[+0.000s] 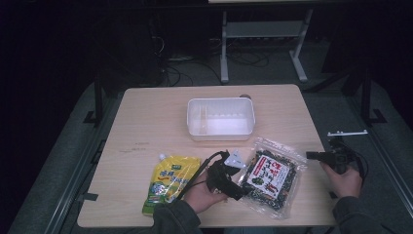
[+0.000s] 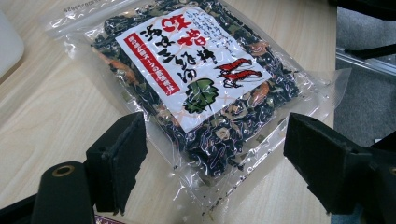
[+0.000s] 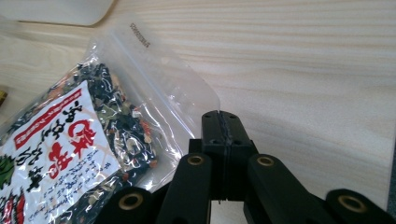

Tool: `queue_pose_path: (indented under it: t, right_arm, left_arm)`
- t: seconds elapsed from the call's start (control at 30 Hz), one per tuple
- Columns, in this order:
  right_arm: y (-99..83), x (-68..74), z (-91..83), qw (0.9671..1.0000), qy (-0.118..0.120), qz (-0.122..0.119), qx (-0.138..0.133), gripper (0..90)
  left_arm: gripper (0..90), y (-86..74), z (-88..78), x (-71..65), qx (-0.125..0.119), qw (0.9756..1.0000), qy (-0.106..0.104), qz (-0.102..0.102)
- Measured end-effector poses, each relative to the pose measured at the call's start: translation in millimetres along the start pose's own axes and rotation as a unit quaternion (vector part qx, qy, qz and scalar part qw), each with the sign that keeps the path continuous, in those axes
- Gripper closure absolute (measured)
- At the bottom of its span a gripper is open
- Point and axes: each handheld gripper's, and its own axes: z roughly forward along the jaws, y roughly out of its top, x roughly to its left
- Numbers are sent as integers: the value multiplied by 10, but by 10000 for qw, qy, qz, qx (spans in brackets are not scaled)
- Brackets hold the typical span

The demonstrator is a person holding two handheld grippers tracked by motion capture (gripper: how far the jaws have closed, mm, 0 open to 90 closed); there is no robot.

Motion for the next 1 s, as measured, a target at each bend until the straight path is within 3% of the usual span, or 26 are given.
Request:
queue_pose_path:
  t: [0.23, 0.5, 0.7, 1.0]
  right_arm:
    - [-20, 72, -154, 9998, 10, -142, -169, 899]
    - [-17, 229, -418, 9978, -110, -467, -456, 899]
    - [-15, 367, -586, 9947, -107, -708, -733, 900]
    - [-13, 586, -854, 9875, 86, -1060, -1167, 899]
  left_arm:
    - [199, 1, 26, 53, -26, 9999, -36, -102]
    - [191, 7, 84, 170, 10, 9996, -77, -278]
    - [187, 12, 142, 233, 6, 9991, -77, -417]
    - [183, 24, 214, 325, -40, 9980, -151, -617]
